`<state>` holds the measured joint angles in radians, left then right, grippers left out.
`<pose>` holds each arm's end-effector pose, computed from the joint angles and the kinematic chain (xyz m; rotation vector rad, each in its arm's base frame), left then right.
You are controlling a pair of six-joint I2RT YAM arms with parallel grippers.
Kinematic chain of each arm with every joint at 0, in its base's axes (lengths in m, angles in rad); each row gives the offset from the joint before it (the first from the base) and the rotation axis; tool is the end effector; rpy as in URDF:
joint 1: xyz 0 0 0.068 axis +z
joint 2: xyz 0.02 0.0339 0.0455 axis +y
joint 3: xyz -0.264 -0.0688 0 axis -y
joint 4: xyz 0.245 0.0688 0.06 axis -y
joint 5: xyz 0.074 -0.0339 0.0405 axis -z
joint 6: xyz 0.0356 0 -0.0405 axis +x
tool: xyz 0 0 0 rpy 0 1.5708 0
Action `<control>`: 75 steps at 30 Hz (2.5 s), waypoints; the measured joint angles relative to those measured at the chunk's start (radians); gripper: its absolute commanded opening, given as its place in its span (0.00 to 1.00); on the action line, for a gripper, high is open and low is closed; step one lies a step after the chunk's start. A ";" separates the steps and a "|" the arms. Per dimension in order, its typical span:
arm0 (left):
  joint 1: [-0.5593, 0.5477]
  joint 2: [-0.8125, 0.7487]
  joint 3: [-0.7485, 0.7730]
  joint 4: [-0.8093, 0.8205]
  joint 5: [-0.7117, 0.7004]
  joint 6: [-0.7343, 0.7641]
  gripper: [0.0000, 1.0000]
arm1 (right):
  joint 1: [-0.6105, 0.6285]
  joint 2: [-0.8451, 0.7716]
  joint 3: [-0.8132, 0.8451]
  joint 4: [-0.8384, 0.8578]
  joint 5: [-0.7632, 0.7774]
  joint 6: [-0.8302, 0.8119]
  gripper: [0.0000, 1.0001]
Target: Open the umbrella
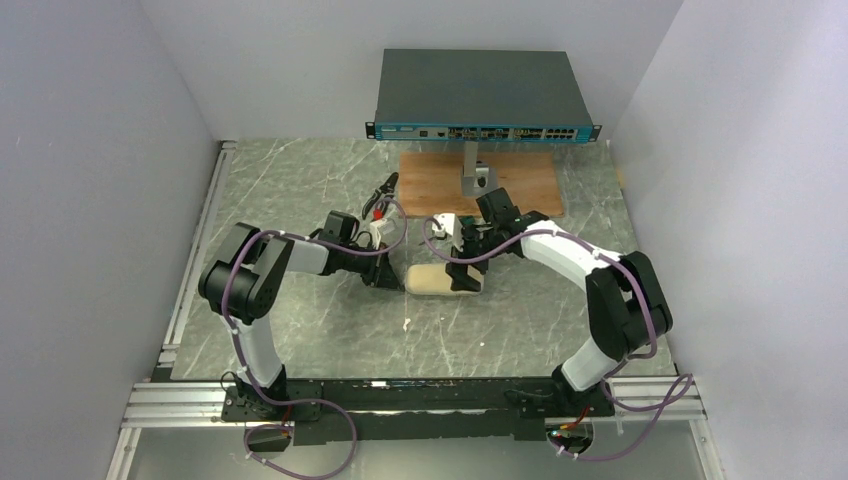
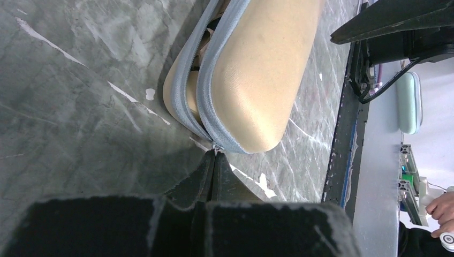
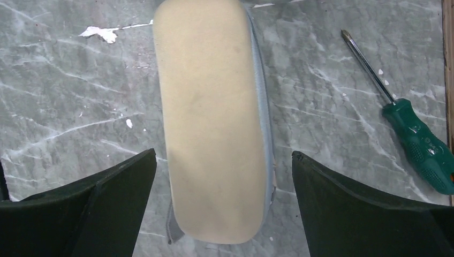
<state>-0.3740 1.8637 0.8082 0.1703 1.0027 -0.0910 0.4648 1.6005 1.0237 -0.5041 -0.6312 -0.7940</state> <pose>0.2945 -0.1478 0.1105 0.7800 2.2430 -1.4346 0.2715 0.1596 0.2034 -1.6214 1.8832 0.6963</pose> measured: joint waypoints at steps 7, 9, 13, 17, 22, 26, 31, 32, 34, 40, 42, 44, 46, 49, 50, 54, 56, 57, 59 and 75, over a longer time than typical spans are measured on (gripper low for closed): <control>0.000 0.001 0.003 -0.006 -0.009 0.005 0.00 | 0.002 0.182 0.114 -0.077 -0.065 0.017 0.55; 0.005 0.002 0.004 -0.011 -0.012 0.005 0.00 | -0.002 0.220 0.148 -0.107 -0.101 0.022 0.40; 0.011 0.002 0.002 -0.001 -0.013 0.002 0.00 | -0.029 0.241 0.170 -0.121 -0.148 0.042 0.04; 0.013 -0.006 -0.034 0.070 -0.016 -0.015 0.00 | -0.069 0.272 0.185 -0.145 -0.216 0.076 0.00; 0.014 -0.018 -0.073 0.154 -0.013 -0.068 0.00 | -0.114 0.328 0.211 -0.161 -0.298 0.158 0.00; 0.013 -0.018 -0.093 0.216 -0.013 -0.118 0.00 | -0.124 0.326 0.175 -0.098 -0.324 0.276 0.00; -0.009 -0.043 -0.129 0.286 -0.042 -0.143 0.00 | -0.134 0.259 0.040 0.074 -0.338 0.472 0.00; -0.019 -0.058 -0.144 0.297 -0.061 -0.143 0.00 | -0.134 0.237 0.005 0.111 -0.335 0.515 0.00; -0.039 -0.085 -0.169 0.310 -0.090 -0.142 0.00 | -0.132 0.198 -0.058 0.171 -0.329 0.588 0.00; -0.074 -0.109 -0.177 0.308 -0.168 -0.141 0.00 | -0.107 0.095 -0.187 0.331 -0.253 0.761 0.00; -0.077 -0.113 -0.167 0.295 -0.183 -0.140 0.00 | -0.107 0.076 -0.220 0.381 -0.240 0.808 0.00; -0.078 -0.113 -0.163 0.288 -0.191 -0.134 0.00 | -0.108 0.064 -0.240 0.411 -0.233 0.835 0.00; -0.078 -0.125 -0.163 0.272 -0.204 -0.111 0.00 | -0.113 0.061 -0.250 0.430 -0.233 0.850 0.00; -0.090 -0.170 -0.177 0.251 -0.267 -0.060 0.00 | -0.123 0.061 -0.259 0.457 -0.233 0.864 0.00; -0.098 -0.198 -0.197 0.251 -0.293 -0.040 0.00 | -0.125 0.061 -0.266 0.471 -0.235 0.871 0.00; -0.157 -0.270 -0.232 0.237 -0.364 0.034 0.00 | -0.130 0.061 -0.289 0.540 -0.235 0.920 0.00; -0.196 -0.284 -0.232 0.231 -0.410 0.083 0.00 | -0.132 0.061 -0.301 0.575 -0.233 0.958 0.00; -0.220 -0.287 -0.230 0.229 -0.434 0.108 0.00 | -0.133 0.061 -0.307 0.590 -0.232 0.973 0.00; -0.267 -0.289 -0.226 0.229 -0.463 0.142 0.00 | -0.132 0.061 -0.316 0.615 -0.229 1.001 0.00; -0.454 -0.238 -0.143 0.182 -0.510 0.248 0.24 | -0.125 0.060 -0.352 0.728 -0.188 1.091 0.00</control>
<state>-0.8280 1.6260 0.6655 0.3527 0.4927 0.1566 0.3401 1.6608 0.6716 0.2241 -0.8192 0.2974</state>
